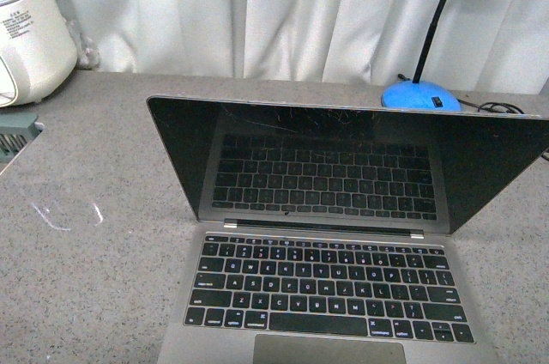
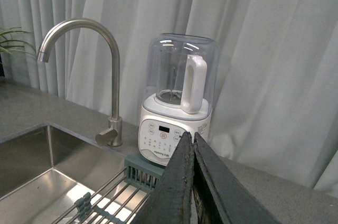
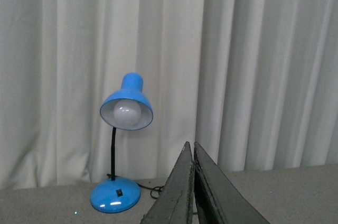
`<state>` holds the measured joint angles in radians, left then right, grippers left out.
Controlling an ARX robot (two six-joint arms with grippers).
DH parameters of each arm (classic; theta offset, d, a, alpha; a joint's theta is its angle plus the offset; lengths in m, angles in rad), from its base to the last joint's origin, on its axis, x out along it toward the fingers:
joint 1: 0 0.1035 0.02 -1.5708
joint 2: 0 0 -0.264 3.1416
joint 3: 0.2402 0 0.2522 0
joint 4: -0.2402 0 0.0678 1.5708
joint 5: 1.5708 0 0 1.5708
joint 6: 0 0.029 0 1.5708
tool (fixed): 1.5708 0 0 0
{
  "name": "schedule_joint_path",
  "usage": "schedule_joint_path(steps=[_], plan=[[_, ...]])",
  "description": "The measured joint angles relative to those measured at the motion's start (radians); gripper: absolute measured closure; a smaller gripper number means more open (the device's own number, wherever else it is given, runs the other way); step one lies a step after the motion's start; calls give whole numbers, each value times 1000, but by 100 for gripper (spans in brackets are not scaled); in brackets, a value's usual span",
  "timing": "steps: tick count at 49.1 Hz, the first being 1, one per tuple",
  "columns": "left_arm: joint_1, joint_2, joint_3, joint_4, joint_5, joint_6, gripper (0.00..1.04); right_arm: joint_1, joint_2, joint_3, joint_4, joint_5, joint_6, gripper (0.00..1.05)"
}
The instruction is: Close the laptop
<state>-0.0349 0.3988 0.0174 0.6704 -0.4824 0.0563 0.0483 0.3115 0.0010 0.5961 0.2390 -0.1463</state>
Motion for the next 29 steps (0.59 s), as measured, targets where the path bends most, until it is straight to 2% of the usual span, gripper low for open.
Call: schedule_joint_path(steps=[8, 15, 22, 29], plan=[[90, 225, 44, 114, 104, -25, 101, -53, 335, 17, 226, -134, -11, 103], [124, 384, 126, 172, 159, -32, 101, -89, 592, 103, 328, -225, -16, 103], [119, 521, 215, 181, 196, -31, 101, -92, 756, 219, 339, -276, -42, 103], [70, 653, 338, 116, 241, -21, 101, -76, 867, 367, 254, -346, -53, 103]])
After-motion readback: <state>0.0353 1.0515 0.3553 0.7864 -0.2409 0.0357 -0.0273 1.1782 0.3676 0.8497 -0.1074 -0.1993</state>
